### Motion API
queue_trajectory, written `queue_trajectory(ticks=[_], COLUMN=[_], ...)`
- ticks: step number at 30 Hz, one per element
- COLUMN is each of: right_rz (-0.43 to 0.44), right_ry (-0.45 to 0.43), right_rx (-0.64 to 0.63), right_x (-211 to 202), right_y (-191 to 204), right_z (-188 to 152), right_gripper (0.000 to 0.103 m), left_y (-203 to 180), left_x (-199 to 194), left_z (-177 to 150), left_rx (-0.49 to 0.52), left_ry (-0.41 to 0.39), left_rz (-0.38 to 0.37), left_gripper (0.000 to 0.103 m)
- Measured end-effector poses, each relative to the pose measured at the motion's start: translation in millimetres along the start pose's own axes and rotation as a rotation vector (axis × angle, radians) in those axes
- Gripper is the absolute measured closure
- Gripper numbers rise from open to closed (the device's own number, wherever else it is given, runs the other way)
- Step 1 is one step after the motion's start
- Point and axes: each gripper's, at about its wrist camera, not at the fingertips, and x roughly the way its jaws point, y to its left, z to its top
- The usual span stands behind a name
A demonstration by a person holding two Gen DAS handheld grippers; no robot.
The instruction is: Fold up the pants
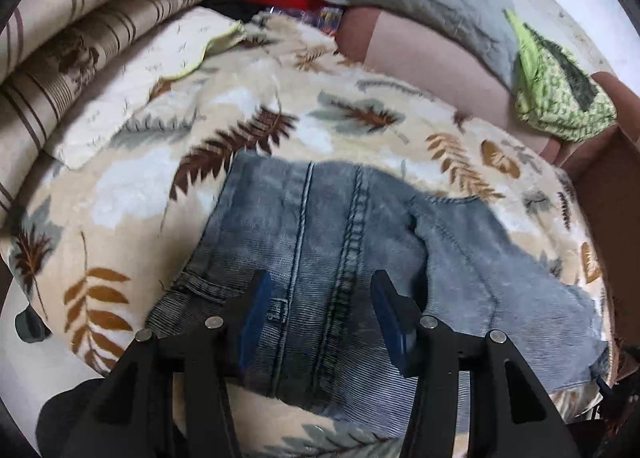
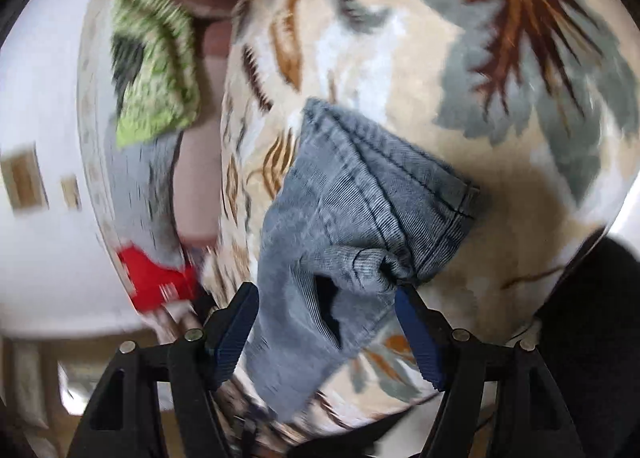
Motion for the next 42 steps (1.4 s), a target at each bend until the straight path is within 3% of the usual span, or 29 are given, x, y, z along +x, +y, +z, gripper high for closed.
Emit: queue_trajectory(ticks=[3,6,8,9,10,11,14,19,22,23,25,26,29,30,31,33,34,37,38,42], right_rz=[0.020,0.009,-0.031,-0.071,-0.104,-0.137,-0.228,-0.302,-0.280,-0.264,-0.349,-0.350,-0.542,-0.510,-0.445,-0.382,-0.345,-0.267,-0.272,-0.403], right_ry=[-0.039,-0.068,-0.079,-0.083,-0.082,-0.084,-0.114,-0.186,-0.293,-0.318,-0.390,-0.354,-0.176,-0.146,-0.169,-0.212,-0.227,-0.157,-0.144,-0.165], right_rx=[0.145,0.198,0.176,0.144,0.113,0.078,-0.083,-0.331,-0.507,-0.569,-0.651,-0.631,-0.472,-0.392,-0.335,-0.270,-0.266,-0.281,-0.291,-0.572], right_x=[4,8,12,13,12,11,0,-30,-49,-52,-50,-43,-15,-17,-28,-48,-57,-59,-56,-24], right_y=[-14,-18,-14,-10,-7,-1,36,113,154,160,147,131,54,34,26,28,34,50,55,112], right_z=[-2,-2,0,1,1,0,-3,-2,-1,-3,-4,1,22,25,24,18,11,-5,-7,8], right_gripper=[0.029,0.030,0.042,0.066,0.078,0.081,0.083,0.083,0.083,0.083,0.084,0.084,0.080,0.073,0.049,0.028,0.028,0.028,0.028,0.028], left_y=[4,6,6,5,5,6,9,10,7,7,8,9,7,6,5,3,3,2,2,4], left_x=[11,20,23,23,24,25,26,28,29,29,28,28,28,28,29,30,31,32,32,31], left_z=[-4,-6,-6,-6,-6,-5,-4,-4,-6,-6,-6,-6,-8,-8,-8,-8,-8,-7,-7,-8], left_rx=[0.019,0.028,0.039,0.045,0.045,0.041,0.037,0.038,0.052,0.055,0.057,0.056,0.071,0.075,0.080,0.081,0.077,0.074,0.076,0.079], left_ry=[0.009,0.014,0.013,0.012,0.011,0.011,0.015,0.017,0.012,0.011,0.009,0.008,0.003,0.001,0.000,0.001,0.001,0.001,0.000,-0.003], left_rz=[0.021,0.024,0.031,0.033,0.033,0.029,0.022,0.033,0.047,0.049,0.050,0.050,0.064,0.070,0.077,0.090,0.093,0.104,0.104,0.094], left_gripper=[0.050,0.049,0.047,0.045,0.045,0.044,0.040,0.037,0.037,0.036,0.036,0.035,0.034,0.034,0.034,0.032,0.032,0.031,0.031,0.030])
